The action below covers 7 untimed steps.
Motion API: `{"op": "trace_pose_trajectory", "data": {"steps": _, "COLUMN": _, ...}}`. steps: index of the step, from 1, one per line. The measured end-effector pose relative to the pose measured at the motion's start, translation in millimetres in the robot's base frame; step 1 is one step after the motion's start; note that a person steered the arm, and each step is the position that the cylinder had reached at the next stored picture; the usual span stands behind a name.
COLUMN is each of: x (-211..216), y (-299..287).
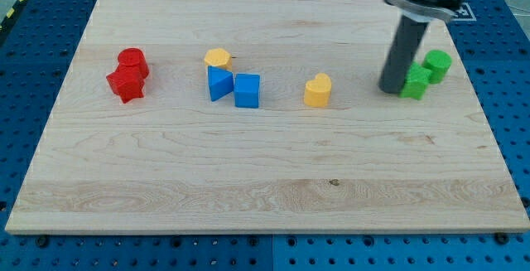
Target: Move the heart vertically below the red star
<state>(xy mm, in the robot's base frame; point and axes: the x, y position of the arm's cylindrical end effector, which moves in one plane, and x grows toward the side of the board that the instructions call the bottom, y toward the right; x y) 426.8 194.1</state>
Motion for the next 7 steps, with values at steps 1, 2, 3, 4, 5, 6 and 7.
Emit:
{"op": "trace_pose_trajectory", "data": {"steps": 1, "x": 5, "y": 32}}
{"op": "trace_pose_trajectory", "data": {"steps": 2, "x": 9, "y": 25}}
{"op": "trace_pose_trajectory", "data": {"steps": 3, "x": 21, "y": 18}}
{"op": "trace_pose_trajectory", "data": {"steps": 4, "x": 16, "y": 14}}
{"op": "trace_pose_trajectory", "data": {"steps": 5, "x": -6, "y": -24}}
{"op": "trace_pose_trajectory", "data": {"steps": 6, "x": -23, "y": -72}}
{"op": "trace_pose_trajectory", "data": {"steps": 7, "x": -31, "y": -121}}
